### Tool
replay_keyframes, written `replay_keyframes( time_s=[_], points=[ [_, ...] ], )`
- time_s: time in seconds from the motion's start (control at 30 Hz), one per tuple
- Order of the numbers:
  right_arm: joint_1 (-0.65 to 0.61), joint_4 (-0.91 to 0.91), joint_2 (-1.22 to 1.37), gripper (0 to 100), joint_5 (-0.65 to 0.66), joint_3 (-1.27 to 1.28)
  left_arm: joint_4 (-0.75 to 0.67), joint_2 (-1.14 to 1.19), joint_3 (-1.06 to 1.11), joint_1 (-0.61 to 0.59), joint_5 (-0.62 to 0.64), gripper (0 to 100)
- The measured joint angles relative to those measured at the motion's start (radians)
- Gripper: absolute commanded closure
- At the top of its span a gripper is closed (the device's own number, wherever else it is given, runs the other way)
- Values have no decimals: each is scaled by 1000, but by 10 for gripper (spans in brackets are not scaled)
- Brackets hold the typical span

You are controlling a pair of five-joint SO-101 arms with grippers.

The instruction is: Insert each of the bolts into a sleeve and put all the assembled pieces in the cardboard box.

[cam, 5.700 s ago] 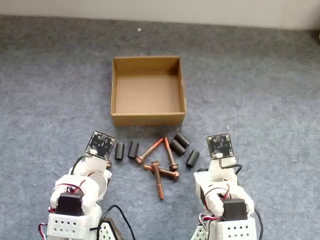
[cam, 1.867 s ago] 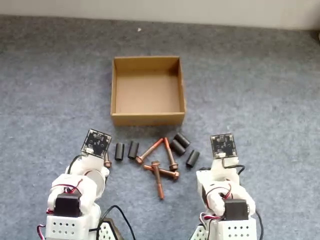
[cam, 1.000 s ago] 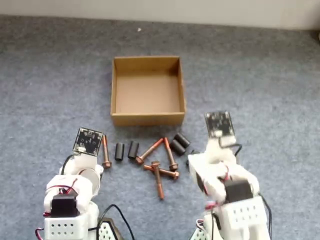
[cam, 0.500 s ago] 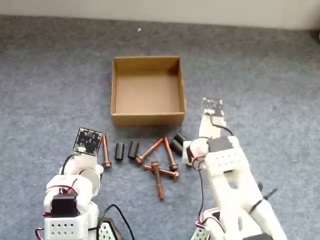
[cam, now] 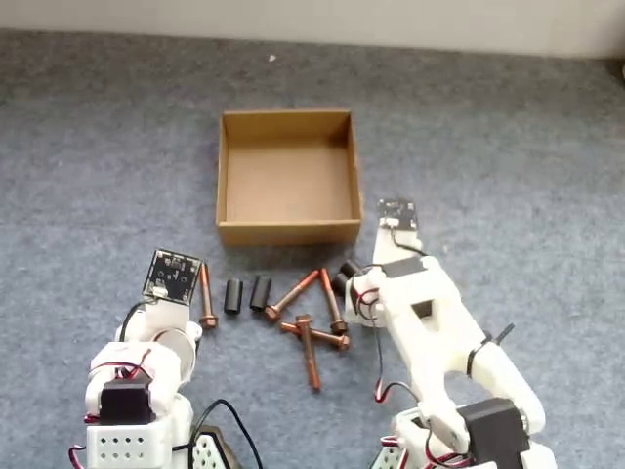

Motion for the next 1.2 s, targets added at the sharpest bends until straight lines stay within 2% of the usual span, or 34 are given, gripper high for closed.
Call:
replay_keyframes(
  time_s=[0.1, 0.33, 0.53, 0.73, 0.9, 1.1, 1.2],
  points=[
    [12, 0, 6, 996, 6, -5, 0, 0, 0, 0, 0, 992],
    [60, 14, -77, 995, 123, -2, 0, 0, 0, 0, 0, 992],
    [103, 28, -385, 995, 132, 114, 0, 0, -48, 0, -2, 992],
    [107, 29, -723, 995, 132, 272, 0, 0, -181, 0, -64, 992],
    [107, 31, -873, 995, 132, 325, 0, 12, -282, 0, -74, 992],
    [107, 31, -891, 995, 132, 328, 0, 282, -420, 29, -74, 992],
    [127, 31, -891, 995, 132, 328, 0, 477, -503, 72, -74, 934]
  ],
)
